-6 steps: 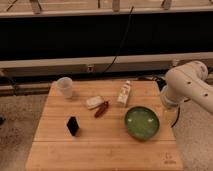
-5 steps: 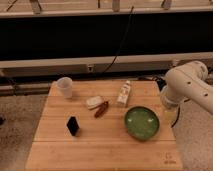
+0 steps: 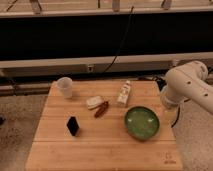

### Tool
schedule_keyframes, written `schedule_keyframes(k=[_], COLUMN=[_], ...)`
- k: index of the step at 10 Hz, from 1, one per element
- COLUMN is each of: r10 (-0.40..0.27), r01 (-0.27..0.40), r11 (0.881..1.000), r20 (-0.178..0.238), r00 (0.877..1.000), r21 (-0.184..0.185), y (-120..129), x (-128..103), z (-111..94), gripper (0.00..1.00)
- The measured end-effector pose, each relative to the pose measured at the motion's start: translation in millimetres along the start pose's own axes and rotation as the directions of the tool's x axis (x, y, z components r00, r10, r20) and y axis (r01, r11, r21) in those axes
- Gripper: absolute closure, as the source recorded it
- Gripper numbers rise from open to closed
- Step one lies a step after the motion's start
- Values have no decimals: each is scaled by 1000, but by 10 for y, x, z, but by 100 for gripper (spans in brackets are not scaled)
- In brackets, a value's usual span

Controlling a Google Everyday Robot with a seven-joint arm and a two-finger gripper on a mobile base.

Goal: Knock the eraser over

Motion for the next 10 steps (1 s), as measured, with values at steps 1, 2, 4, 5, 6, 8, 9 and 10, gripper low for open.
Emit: schedule_keyframes(k=[1, 2, 4, 5, 6, 8, 9, 10], r10=[0, 0, 0, 0, 0, 0, -5, -19], r01=[0, 0, 0, 0, 0, 0, 5, 19], r11=[1000, 1000, 1000, 1000, 1000, 1000, 1000, 1000], r20=[0, 0, 0, 0, 0, 0, -1, -5], r00=[1000, 1000, 1000, 1000, 1000, 1000, 1000, 1000], r21=[0, 0, 0, 0, 0, 0, -2, -1], y=[0, 0, 0, 0, 0, 0, 8, 4], x=[0, 0, 0, 0, 0, 0, -21, -105], z=[0, 0, 0, 0, 0, 0, 6, 2], gripper=[20, 20, 20, 20, 20, 20, 20, 20])
